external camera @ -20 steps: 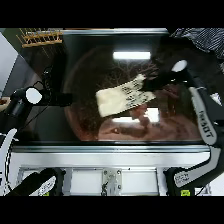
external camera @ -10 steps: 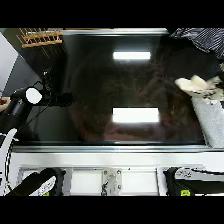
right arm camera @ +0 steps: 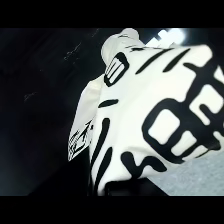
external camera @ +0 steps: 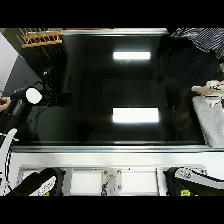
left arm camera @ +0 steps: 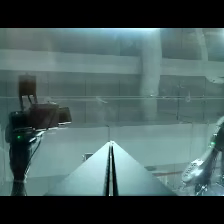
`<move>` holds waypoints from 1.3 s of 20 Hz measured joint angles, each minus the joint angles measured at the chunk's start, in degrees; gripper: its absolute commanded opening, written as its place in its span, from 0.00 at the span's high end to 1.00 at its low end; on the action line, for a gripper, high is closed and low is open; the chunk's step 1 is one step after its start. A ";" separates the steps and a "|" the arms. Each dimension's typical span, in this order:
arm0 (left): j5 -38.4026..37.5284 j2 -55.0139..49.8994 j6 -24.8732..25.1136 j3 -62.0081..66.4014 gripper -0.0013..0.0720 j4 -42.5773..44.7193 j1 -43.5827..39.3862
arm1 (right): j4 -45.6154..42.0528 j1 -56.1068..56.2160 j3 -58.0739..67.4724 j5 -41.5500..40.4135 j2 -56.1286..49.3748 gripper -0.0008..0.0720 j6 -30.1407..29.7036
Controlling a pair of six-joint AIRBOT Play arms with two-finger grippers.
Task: Fold the clothes and pants, and hang the long-sleeved shirts on hangers.
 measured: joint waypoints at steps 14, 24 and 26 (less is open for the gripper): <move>0.00 0.00 -0.07 -0.02 0.98 0.02 0.00 | -24.26 -0.33 -9.51 13.03 2.34 0.97 2.23; -0.02 0.00 -0.15 -0.02 0.98 0.02 -0.02 | -34.88 -2.58 -18.49 12.41 2.25 0.34 4.76; -0.02 0.00 -0.15 -0.02 0.98 0.02 -0.02 | -35.30 -3.30 -18.75 12.20 2.25 0.00 4.81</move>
